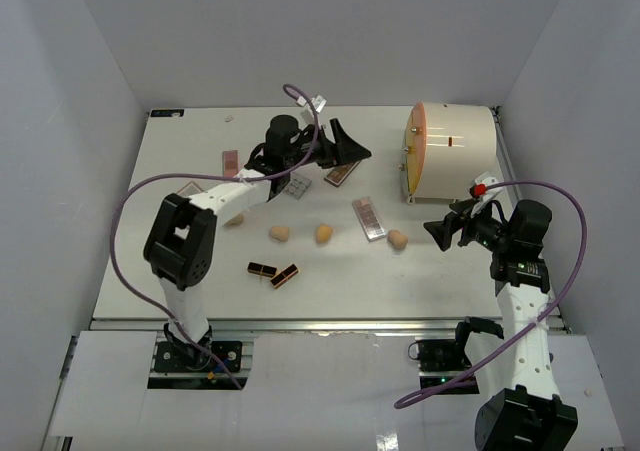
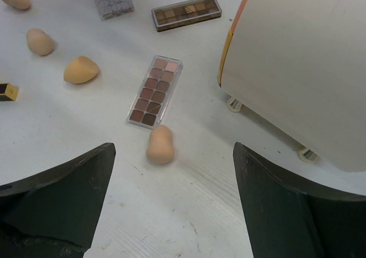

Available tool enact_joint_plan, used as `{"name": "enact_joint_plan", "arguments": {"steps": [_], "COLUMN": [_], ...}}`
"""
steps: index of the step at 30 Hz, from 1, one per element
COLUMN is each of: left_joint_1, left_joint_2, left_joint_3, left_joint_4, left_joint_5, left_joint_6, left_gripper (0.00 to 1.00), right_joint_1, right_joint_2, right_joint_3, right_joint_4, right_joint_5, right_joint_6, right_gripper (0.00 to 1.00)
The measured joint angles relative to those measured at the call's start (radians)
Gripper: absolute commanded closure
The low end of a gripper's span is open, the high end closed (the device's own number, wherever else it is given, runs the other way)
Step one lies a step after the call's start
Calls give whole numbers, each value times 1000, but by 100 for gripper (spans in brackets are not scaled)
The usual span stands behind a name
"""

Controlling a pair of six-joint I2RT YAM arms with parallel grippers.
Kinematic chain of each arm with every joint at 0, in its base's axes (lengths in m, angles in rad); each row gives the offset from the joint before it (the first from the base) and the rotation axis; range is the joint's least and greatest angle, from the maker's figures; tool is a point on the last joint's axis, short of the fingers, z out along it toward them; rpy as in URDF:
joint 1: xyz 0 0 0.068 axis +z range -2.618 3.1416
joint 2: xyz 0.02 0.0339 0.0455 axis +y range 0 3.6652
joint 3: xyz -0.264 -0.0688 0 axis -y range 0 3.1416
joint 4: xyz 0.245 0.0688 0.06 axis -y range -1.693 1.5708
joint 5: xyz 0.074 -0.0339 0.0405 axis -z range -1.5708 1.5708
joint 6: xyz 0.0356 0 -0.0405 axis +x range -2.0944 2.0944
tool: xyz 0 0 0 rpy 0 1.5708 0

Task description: Organize the makeup

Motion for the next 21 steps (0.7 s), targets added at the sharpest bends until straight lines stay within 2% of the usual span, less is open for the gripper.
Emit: {"name": "enact_joint_plan", "arguments": {"steps": [3,8,21], "left_joint_1": [-14,-37,-111], "left_joint_2": [146,338,547], "left_joint_3": [139,351,659], "left_joint_4": [6,22,95], "left_joint_5": [-6,-7,-126], "left_joint_6": [-60,-156,-308], "left_gripper": [9,18,27], "right_joint_1": [-3,-3,-3], "right_joint_2": [-2,-27,-50], "right_joint_3": [0,0,-2], "right_joint_4": [-10,-12,-11], "right_joint_5": [-36,-89,-139], "right_joint_6": [-15,-50,-74], "right_gripper": [9,4,0]}}
